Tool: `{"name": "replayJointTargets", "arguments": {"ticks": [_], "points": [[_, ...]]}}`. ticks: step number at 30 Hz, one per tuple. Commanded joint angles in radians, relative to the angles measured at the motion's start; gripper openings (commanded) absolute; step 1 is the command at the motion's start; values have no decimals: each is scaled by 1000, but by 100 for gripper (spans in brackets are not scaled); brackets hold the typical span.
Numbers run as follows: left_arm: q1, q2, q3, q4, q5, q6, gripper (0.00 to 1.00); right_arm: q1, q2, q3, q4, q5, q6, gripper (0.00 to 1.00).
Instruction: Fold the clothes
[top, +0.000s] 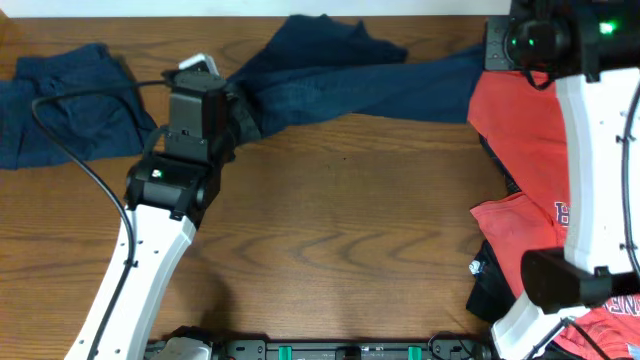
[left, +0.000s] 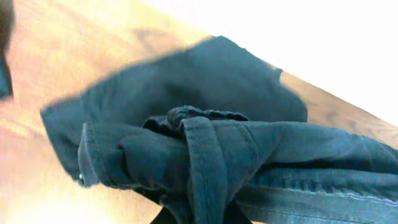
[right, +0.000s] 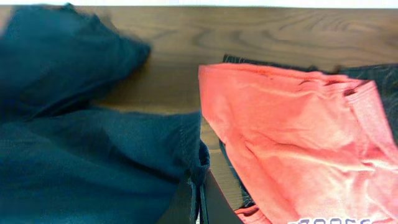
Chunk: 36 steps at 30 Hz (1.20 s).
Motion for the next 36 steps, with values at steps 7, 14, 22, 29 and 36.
{"name": "replayJointTargets", "arguments": {"ticks": [7, 14, 22, 29, 36], "points": [[31, -6, 184, -1, -265, 207, 6, -64, -118, 10, -55, 194, 11, 1], [33, -6, 223, 1, -312, 260, 6, -64, -132, 10, -57, 194, 14, 1], [33, 64, 221, -57, -311, 261, 6, -64, -129, 10, -40, 157, 10, 1], [33, 113, 221, -51, -306, 249, 6, -64, -79, 9, -13, 68, 3, 1], [32, 145, 221, -102, -257, 246, 6, -62, 66, 8, -36, -30, 3, 1]]}}
